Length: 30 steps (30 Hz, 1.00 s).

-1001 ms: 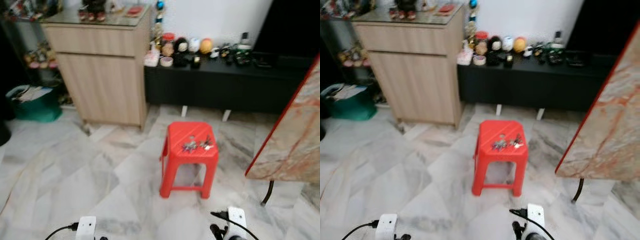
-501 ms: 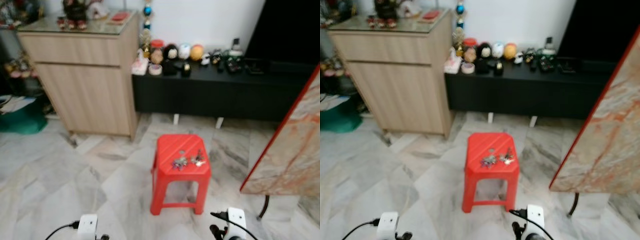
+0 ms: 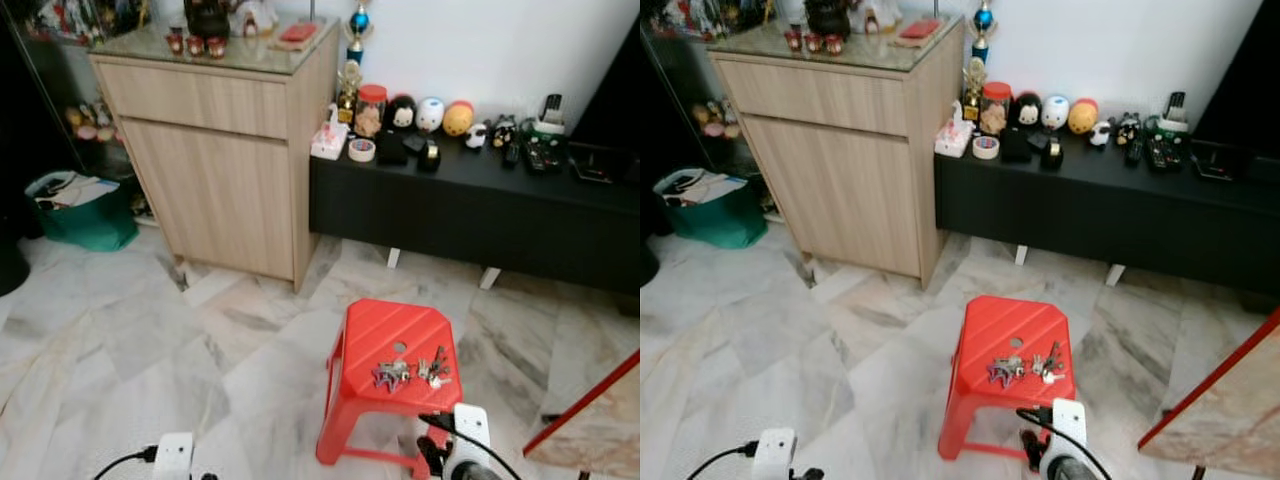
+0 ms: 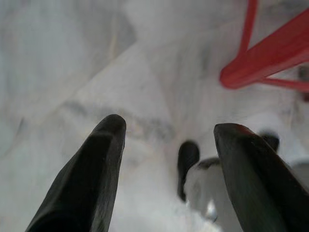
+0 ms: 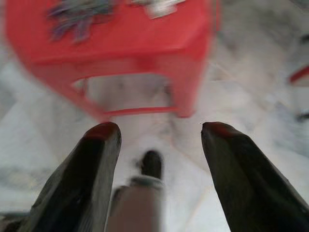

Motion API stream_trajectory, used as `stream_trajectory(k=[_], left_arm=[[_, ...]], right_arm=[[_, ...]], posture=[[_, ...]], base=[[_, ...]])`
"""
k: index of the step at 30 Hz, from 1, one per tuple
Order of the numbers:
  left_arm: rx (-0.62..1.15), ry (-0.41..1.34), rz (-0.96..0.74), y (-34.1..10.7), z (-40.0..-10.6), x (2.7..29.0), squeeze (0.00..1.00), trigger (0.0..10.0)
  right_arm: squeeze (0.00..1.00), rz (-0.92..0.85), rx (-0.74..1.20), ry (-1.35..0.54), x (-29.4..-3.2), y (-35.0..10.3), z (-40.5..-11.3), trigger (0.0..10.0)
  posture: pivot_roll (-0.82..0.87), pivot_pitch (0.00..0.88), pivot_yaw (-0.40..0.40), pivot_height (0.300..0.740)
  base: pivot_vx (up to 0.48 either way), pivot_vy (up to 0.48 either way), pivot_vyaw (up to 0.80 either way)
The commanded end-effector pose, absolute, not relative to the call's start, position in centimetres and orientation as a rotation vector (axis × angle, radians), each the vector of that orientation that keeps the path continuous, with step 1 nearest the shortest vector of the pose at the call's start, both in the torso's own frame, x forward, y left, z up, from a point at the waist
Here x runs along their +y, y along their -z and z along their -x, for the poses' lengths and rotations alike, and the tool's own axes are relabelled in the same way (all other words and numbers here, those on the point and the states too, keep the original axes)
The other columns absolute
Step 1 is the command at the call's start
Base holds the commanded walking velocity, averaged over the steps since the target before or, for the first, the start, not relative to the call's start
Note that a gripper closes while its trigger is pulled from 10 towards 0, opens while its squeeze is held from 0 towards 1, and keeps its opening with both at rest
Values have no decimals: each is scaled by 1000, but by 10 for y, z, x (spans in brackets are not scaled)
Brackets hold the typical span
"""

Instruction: Hang keys on a hook

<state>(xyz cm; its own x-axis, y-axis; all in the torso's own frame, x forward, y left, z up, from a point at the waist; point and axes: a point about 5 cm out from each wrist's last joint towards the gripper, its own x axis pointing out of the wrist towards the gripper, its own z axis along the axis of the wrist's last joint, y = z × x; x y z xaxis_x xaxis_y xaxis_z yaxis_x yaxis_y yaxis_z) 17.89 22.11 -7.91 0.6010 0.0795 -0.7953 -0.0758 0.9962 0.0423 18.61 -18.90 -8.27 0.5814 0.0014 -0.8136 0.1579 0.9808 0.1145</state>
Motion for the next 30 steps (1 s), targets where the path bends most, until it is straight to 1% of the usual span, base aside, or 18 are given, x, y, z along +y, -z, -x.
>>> stream_trajectory(k=[1,5,9,10,11,13,14,15,16,18,19,22,24,26,30], left_arm=[[925,-81,12,81,-178,216,0,10000],[900,-57,-13,78,-182,216,0,10000],[711,-39,-29,56,-214,221,0,10000],[711,-39,-29,56,-214,221,0,10000],[651,-34,-34,48,-223,222,0,10000],[625,-31,-35,45,-227,223,0,10000],[494,18,-37,27,-244,222,0,10000],[449,40,-39,21,-250,221,0,10000],[449,40,-39,21,-250,221,0,10000],[296,111,-53,0,-265,211,0,10000],[264,117,-52,-4,-267,209,0,10000],[147,104,-30,-18,-267,206,0,10000],[123,103,-28,-20,-266,206,0,10000],[71,113,-18,-27,-261,201,0,10000],[28,130,-16,-32,-252,195,0,10000]], right_arm=[[0,-177,942,112,-194,81,-188,10000],[0,-168,929,108,-195,80,-189,10000],[0,-202,854,149,-197,77,-192,10000],[0,-202,854,149,-197,77,-192,10000],[0,-218,829,157,-197,76,-193,10000],[0,-226,819,159,-197,76,-193,10000],[0,-243,790,162,-197,74,-194,10000],[0,-252,779,162,-197,74,-195,10000],[0,-252,779,162,-197,74,-195,10000],[0,-253,733,153,-198,71,-197,10000],[0,-244,706,141,-198,68,-201,10000],[0,-208,345,56,-184,13,-265,10000],[0,-213,313,59,-184,9,-268,10000],[0,-192,221,52,-182,-6,-275,10000],[0,-170,122,69,-182,-21,-279,10000]], posture=[[116,0,-57,740],[112,0,-55,740],[108,0,-53,740],[108,0,-53,740],[108,0,-53,740],[99,0,-50,740],[94,0,-50,740],[98,0,-51,740],[98,0,-51,740],[118,0,-53,740],[119,0,-50,740],[92,0,-34,740],[87,0,-33,740],[68,0,-32,740],[68,0,-40,740]], base=[[368,0,0],[0,0,0],[0,0,0],[0,0,0],[0,0,0],[0,0,0],[0,0,0],[0,0,0],[0,0,0],[0,0,0],[0,0,0],[0,0,0],[0,0,0],[0,0,0],[0,0,0]])
